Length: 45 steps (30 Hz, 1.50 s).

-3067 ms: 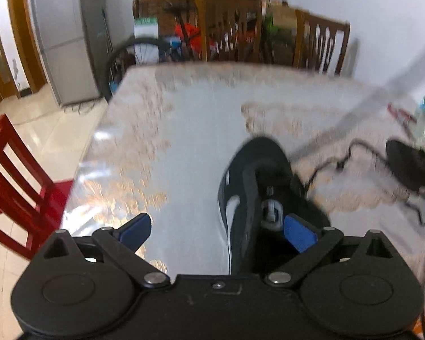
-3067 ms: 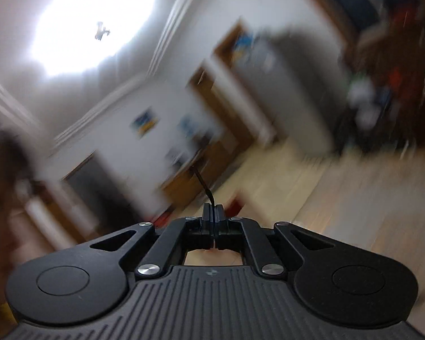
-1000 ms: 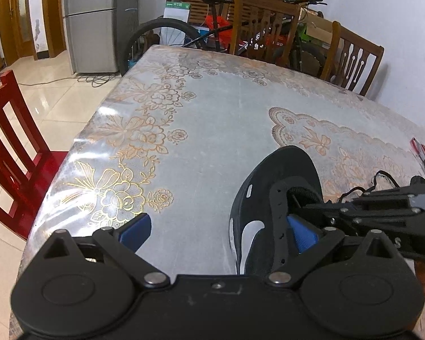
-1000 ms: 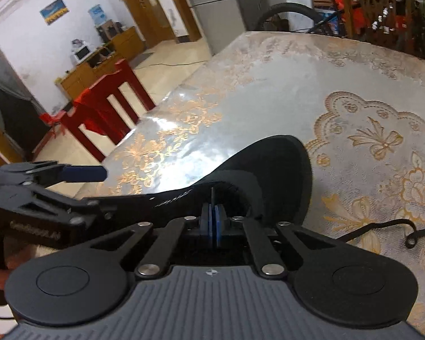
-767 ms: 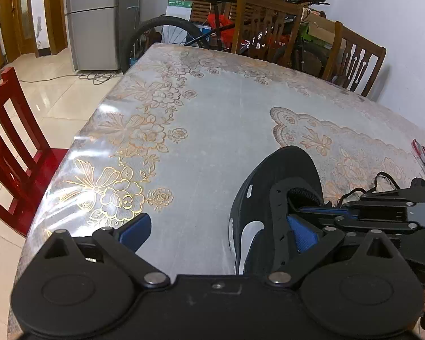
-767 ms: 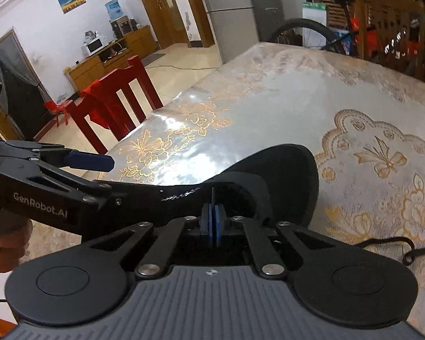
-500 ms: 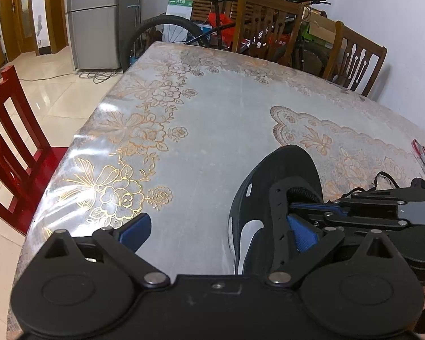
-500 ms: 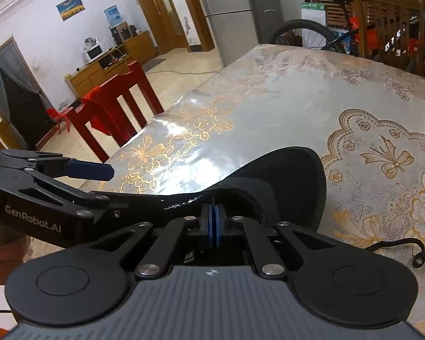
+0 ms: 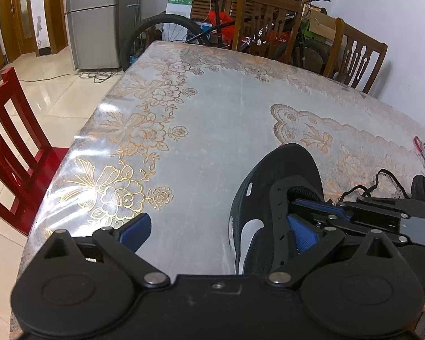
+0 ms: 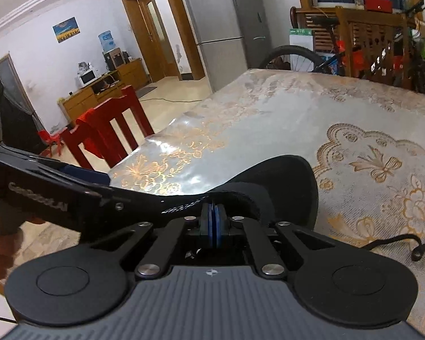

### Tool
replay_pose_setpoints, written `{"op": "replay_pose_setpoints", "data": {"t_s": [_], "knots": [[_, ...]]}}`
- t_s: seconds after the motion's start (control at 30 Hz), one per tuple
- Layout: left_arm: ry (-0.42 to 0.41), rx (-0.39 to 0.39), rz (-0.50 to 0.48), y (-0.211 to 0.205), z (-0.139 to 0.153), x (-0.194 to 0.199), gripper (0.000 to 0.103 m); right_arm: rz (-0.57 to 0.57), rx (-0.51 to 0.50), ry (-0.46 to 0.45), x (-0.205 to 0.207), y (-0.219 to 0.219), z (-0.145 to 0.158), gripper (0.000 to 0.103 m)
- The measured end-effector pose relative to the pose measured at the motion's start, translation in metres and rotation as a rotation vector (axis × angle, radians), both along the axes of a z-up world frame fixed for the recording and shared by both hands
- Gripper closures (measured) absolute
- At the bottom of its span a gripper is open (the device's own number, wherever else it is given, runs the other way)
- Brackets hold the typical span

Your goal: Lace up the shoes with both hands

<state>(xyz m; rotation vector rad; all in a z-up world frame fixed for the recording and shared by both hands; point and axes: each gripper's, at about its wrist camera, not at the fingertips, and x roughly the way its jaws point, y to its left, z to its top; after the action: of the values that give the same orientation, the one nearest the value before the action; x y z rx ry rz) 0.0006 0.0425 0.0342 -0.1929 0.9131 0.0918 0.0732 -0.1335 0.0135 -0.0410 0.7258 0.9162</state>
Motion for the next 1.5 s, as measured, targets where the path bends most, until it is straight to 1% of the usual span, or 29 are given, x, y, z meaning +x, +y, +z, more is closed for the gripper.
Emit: {"op": "replay_pose_setpoints", "data": {"t_s": [0.07,0.23,0.37,0.43,0.53,0.63,0.67,0.7,0.73,0.83,0.93,1.0,1.07,1.17,1.3,1.37,1.5], "knots": [[0.000,-0.001,0.000,0.000,0.000,0.000,0.002,-0.002,-0.004,-0.019,0.000,0.003,-0.001,0.100],[0.006,0.000,-0.005,-0.002,-0.001,0.000,0.002,-0.006,-0.002,-0.033,0.002,0.009,-0.006,0.100],[0.012,0.005,-0.010,-0.003,-0.002,0.000,0.002,-0.019,0.025,-0.103,-0.007,0.008,-0.009,0.100],[0.014,-0.001,-0.009,-0.002,-0.002,0.000,0.002,-0.032,0.043,-0.115,-0.009,0.005,-0.010,0.099],[0.017,0.000,-0.009,-0.002,-0.002,0.000,0.002,-0.023,0.022,-0.152,-0.011,0.007,-0.009,0.099],[0.016,0.003,-0.009,-0.002,-0.002,0.000,0.002,-0.005,-0.015,-0.153,-0.010,0.006,-0.002,0.098],[0.018,-0.003,-0.006,-0.001,-0.002,0.000,0.002,0.001,-0.034,-0.161,-0.011,0.006,0.001,0.089],[0.018,-0.008,-0.003,-0.001,-0.003,0.000,0.002,0.009,-0.054,-0.170,-0.012,0.006,0.004,0.076],[0.018,-0.012,-0.003,0.000,-0.003,0.000,0.002,0.018,-0.068,-0.183,-0.014,0.005,0.008,0.073],[0.018,-0.018,-0.002,0.000,-0.003,0.000,0.002,0.042,-0.112,-0.209,-0.016,0.006,0.013,0.073],[0.017,-0.025,0.003,0.002,-0.002,0.000,0.002,0.079,-0.164,-0.147,-0.008,0.010,0.015,0.073],[0.017,-0.032,0.008,0.003,-0.003,0.000,0.002,0.127,-0.195,-0.124,-0.001,0.015,0.017,0.073],[0.018,-0.040,0.008,0.004,-0.003,-0.001,0.002,0.166,-0.217,-0.106,0.004,0.018,0.017,0.073],[0.016,-0.042,0.008,0.004,-0.003,0.000,0.002,0.200,-0.238,-0.046,0.009,0.023,0.017,0.073],[0.015,-0.044,0.007,0.004,-0.004,0.000,0.002,0.215,-0.264,-0.058,0.007,0.027,0.015,0.073],[0.014,-0.051,0.012,0.005,-0.005,0.000,0.002,0.209,-0.271,-0.042,0.010,0.028,0.015,0.073],[0.013,-0.053,0.009,0.005,-0.005,-0.001,0.002,0.212,-0.258,-0.036,0.010,0.029,0.015,0.075]]}}
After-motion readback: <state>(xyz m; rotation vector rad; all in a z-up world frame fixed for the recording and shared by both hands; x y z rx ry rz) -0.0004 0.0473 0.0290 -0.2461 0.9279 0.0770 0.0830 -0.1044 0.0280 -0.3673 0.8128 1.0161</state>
